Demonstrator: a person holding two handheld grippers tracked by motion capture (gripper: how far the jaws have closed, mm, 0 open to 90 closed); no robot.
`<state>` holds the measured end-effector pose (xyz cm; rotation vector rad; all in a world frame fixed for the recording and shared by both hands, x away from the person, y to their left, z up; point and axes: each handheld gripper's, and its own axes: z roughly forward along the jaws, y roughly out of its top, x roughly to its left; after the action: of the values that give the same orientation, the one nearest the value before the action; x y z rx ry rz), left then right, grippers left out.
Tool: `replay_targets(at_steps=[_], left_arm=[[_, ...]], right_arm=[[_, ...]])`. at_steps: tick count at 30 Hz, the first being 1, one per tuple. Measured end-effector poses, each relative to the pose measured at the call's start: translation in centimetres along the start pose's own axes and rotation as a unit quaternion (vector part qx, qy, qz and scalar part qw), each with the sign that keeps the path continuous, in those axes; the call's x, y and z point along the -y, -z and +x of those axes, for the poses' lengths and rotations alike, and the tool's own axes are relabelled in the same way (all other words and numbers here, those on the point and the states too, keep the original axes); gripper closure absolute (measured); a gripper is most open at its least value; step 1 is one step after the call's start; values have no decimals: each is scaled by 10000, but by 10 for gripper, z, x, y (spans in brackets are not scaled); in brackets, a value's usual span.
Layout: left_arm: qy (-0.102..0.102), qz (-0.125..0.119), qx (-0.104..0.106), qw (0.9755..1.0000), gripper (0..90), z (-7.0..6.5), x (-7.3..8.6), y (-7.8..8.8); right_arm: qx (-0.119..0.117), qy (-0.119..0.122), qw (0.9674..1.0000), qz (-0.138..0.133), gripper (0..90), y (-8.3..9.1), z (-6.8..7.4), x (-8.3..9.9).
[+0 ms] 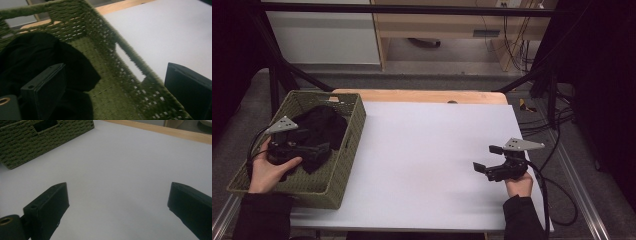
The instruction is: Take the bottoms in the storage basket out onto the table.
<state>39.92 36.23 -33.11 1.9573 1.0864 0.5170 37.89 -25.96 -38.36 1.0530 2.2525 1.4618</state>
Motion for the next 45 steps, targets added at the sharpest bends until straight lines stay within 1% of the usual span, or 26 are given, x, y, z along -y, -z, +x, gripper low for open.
replay_targets(at_steps=[2, 3, 4, 5, 7, 10, 11, 12, 13, 16, 17, 18, 21, 24, 25, 27, 30, 32, 36, 39, 41, 42, 43, 44, 45], left_arm=[[41, 61, -116, 9999, 37, 7, 1, -1], [41, 61, -116, 9999, 36, 7, 1, -1], [59, 102, -174, 9998, 36, 12, 2, -1], [59, 102, -174, 9998, 36, 12, 2, -1], [103, 122, -229, 9996, 36, 17, 4, -2], [112, 139, -236, 9996, 35, 20, 4, -3], [86, 129, -226, 9996, 35, 21, 4, -3], [84, 171, -217, 9996, 35, 22, 4, -3], [51, 194, -235, 9995, 35, 24, 5, -2], [52, 209, -242, 9995, 35, 26, 5, -2], [35, 258, -285, 9993, 35, 28, 5, -3], [35, 258, -285, 9993, 35, 28, 5, -3], [12, 370, -361, 9987, 36, 31, 0, -4], [-22, 416, -396, 9983, 36, 32, -3, -5], [37, 451, -397, 9982, 36, 35, -6, -8], [68, 468, -397, 9981, 36, 37, -7, -9], [137, 546, -544, 9969, 37, 41, -10, -13], [115, 587, -614, 9963, 37, 44, -11, -16], [172, 646, -791, 9946, 40, 51, -11, -23], [136, 674, -929, 9933, 40, 56, -9, -29], [167, 720, -989, 9923, 42, 59, -8, -32], [151, 765, -1004, 9919, 45, 61, -7, -34], [187, 835, -1060, 9907, 47, 64, -5, -38], [187, 835, -1060, 9907, 47, 64, -5, -38], [212, 869, -1089, 9900, 47, 66, -4, -40]], right_arm=[[0, 25, 10000, 12, 40, -1, 0, 0], [0, 25, 10000, 12, 40, -1, 0, 0], [1, 18, 10000, 21, 40, -1, 0, 0], [1, 18, 10000, 21, 40, -1, 0, 0], [6, 30, 10000, 24, 40, -2, 0, 0], [8, 33, 10000, 28, 40, -2, 0, 0], [14, 25, 10000, 29, 40, -1, 0, 0], [11, 27, 10000, 30, 40, -1, 0, 0], [17, 29, 10000, 26, 40, -1, 0, 0], [25, 32, 10000, 22, 40, -1, 0, 0], [39, 33, 10000, 40, 40, -1, 0, 0], [39, 33, 10000, 40, 40, -1, 0, 0], [30, 40, 10000, 56, 40, -2, 0, 0], [30, 44, 10000, 62, 40, -2, 0, 1], [34, 39, 10000, 65, 40, -2, 0, 1], [48, 35, 10000, 68, 40, -2, 0, 1], [28, 49, 10000, 56, 40, -2, 0, 1], [22, 43, 10000, 45, 40, -2, 0, 0], [39, 42, 10000, 61, 40, -2, 0, 1], [25, 53, 10000, 57, 40, -2, 0, 1], [30, 41, 10000, 65, 40, -2, 0, 1], [28, 42, 10000, 71, 40, -2, 0, 1], [35, 55, 10000, 63, 40, -2, 0, 1], [32, 47, 10000, 62, 40, -2, 0, 1], [32, 47, 10000, 62, 40, -2, 0, 1]])
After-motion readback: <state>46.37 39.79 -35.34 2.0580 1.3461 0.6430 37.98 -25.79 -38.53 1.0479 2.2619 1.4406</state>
